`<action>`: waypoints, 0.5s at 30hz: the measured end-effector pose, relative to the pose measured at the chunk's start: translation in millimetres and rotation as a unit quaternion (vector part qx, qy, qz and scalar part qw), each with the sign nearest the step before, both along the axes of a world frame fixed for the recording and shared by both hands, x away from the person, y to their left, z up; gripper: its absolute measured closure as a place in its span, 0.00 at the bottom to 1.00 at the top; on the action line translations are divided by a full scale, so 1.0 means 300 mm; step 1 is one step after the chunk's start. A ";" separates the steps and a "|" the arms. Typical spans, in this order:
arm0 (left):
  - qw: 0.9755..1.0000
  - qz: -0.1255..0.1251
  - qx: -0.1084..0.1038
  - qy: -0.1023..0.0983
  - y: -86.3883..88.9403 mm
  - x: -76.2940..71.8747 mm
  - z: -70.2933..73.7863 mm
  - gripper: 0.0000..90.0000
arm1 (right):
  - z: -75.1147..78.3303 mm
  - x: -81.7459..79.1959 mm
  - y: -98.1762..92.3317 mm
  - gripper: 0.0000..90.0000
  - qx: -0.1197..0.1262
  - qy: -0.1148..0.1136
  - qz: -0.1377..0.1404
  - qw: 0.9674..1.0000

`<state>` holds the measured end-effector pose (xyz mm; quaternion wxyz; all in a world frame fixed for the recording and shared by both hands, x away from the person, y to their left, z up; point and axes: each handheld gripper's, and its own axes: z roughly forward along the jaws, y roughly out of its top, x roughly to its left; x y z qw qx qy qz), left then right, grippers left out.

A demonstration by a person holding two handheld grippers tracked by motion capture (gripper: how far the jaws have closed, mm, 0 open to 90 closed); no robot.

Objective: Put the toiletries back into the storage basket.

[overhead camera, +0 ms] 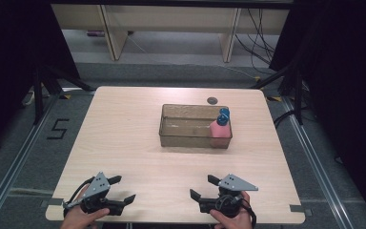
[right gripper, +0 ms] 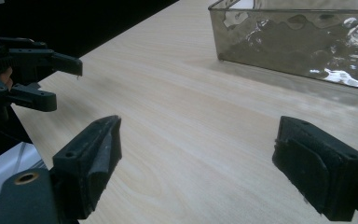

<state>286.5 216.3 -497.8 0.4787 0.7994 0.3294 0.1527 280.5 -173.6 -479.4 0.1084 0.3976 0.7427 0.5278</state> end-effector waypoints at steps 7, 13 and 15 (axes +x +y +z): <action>1.000 0.000 0.003 -0.001 0.002 0.001 0.001 0.16 | -0.005 -0.010 -0.002 0.18 0.002 0.000 -0.001 1.000; 1.000 -0.001 0.003 -0.001 0.002 0.001 0.001 0.16 | -0.010 -0.016 -0.002 0.18 0.000 0.005 -0.005 1.000; 1.000 -0.001 0.004 -0.001 0.001 0.001 0.000 0.16 | -0.011 -0.016 -0.004 0.18 -0.001 0.001 -0.003 1.000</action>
